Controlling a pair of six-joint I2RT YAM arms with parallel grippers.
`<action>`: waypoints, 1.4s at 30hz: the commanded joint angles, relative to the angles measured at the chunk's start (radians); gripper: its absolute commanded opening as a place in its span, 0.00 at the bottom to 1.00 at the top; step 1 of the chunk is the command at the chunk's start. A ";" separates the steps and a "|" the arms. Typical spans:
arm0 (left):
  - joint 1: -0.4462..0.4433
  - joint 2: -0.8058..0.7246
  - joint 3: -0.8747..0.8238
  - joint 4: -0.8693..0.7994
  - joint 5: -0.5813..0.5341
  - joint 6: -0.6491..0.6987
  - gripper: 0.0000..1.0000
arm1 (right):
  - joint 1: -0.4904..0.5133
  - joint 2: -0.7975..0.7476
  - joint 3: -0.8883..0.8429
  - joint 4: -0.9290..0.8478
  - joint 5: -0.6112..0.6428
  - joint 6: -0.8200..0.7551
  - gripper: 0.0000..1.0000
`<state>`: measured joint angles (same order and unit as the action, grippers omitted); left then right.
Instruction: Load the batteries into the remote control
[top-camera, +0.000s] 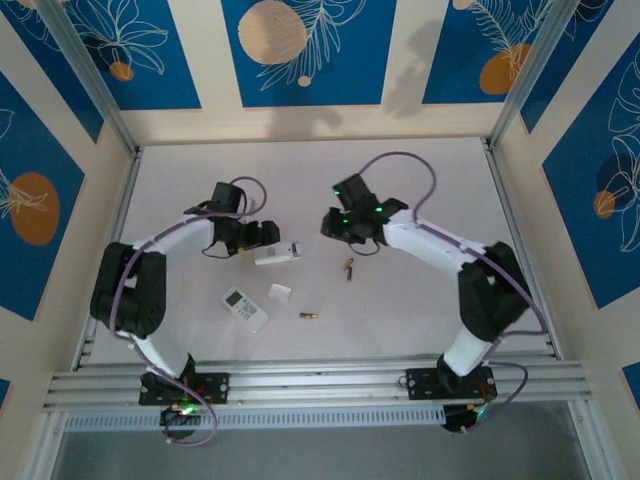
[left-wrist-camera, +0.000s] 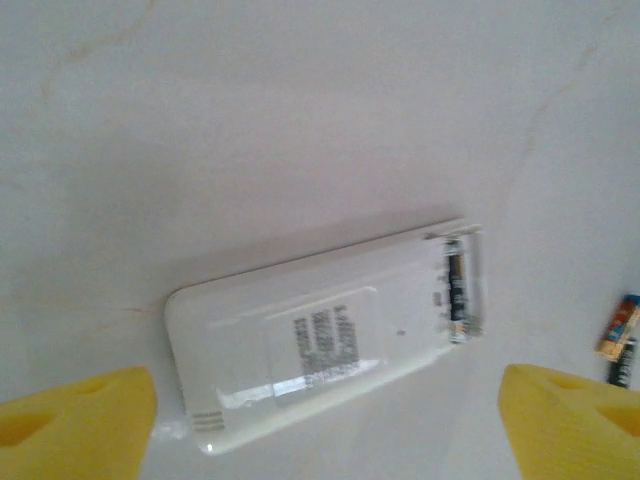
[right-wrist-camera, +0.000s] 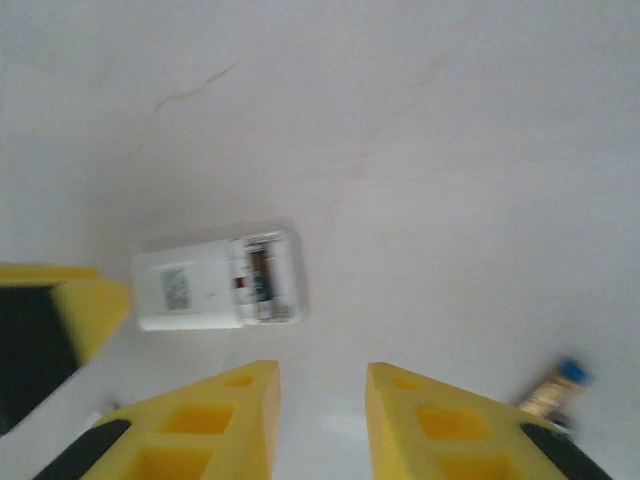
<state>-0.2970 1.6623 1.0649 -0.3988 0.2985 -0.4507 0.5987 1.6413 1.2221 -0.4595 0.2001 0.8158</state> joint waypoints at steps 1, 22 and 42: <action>-0.008 -0.093 0.047 -0.066 -0.021 0.040 0.93 | -0.058 -0.002 -0.074 -0.129 0.016 0.057 0.30; -0.009 -0.266 0.001 -0.072 0.002 0.092 1.00 | 0.007 0.179 -0.050 -0.186 -0.029 -0.025 0.27; -0.009 -0.260 0.004 -0.071 0.012 0.085 1.00 | 0.035 0.116 -0.062 -0.235 0.049 -0.111 0.13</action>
<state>-0.2977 1.4010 1.0676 -0.4648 0.2886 -0.3645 0.6212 1.8313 1.1713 -0.6609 0.2207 0.7616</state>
